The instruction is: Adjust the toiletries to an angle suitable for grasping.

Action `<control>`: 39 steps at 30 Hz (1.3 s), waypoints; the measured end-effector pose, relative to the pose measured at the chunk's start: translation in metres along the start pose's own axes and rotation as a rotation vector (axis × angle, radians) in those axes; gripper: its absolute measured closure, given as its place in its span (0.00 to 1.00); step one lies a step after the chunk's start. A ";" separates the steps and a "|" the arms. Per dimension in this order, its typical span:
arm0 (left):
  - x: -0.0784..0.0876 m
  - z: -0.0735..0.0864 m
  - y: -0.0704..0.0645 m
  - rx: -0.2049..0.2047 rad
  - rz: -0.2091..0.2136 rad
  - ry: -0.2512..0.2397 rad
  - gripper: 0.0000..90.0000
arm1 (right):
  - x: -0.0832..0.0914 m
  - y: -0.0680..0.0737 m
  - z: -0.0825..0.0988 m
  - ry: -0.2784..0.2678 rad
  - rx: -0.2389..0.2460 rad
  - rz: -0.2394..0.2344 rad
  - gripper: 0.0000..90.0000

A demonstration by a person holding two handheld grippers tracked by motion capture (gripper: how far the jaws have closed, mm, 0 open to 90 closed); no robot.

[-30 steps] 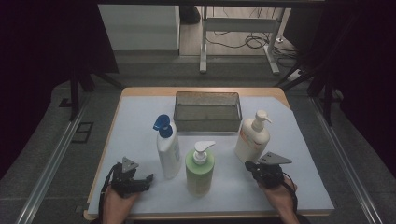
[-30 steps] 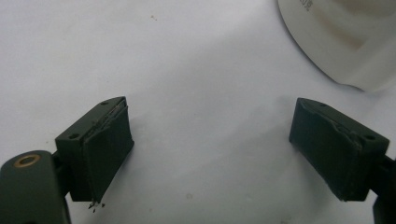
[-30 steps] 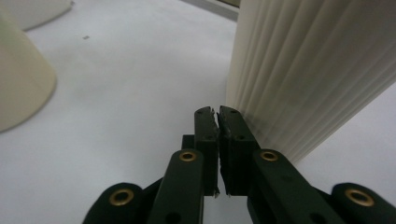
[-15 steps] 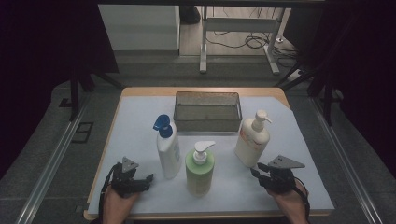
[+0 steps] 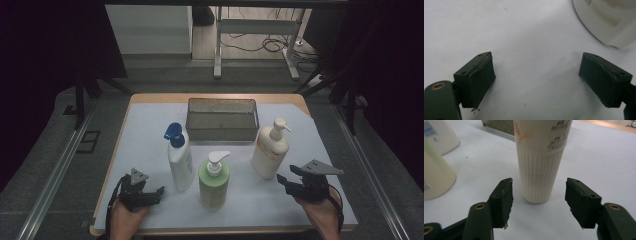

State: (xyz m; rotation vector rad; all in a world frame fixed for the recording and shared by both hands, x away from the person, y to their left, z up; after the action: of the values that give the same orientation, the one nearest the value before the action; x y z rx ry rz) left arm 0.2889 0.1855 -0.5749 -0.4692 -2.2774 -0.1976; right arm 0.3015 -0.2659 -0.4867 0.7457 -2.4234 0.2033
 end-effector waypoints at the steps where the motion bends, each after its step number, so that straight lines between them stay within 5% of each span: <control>1: 0.000 0.000 0.000 0.002 0.001 0.000 0.14 | 0.001 -0.001 -0.002 -0.003 -0.004 0.004 0.40; 23: 0.000 0.000 0.000 0.000 0.000 0.000 0.14 | -0.011 -0.002 -0.041 -0.043 -0.025 0.019 0.27; 39: 0.000 0.000 0.000 -0.002 -0.001 0.000 0.14 | -0.040 0.000 -0.062 -0.032 -0.010 0.039 0.29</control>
State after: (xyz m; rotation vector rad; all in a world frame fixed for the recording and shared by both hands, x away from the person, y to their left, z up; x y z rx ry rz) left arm 0.2889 0.1857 -0.5749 -0.4687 -2.2773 -0.2005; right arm 0.3589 -0.2285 -0.4593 0.7034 -2.4684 0.1964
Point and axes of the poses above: each handheld gripper's, and its own axes: x roughly backward along the jaws, z roughly out of its underside, y roughly to its left, the point moved 7 cm from there along -x, roughly forward along the jaws, and after that the axes turned 2 degrees about -z, right-handed, at the moved point
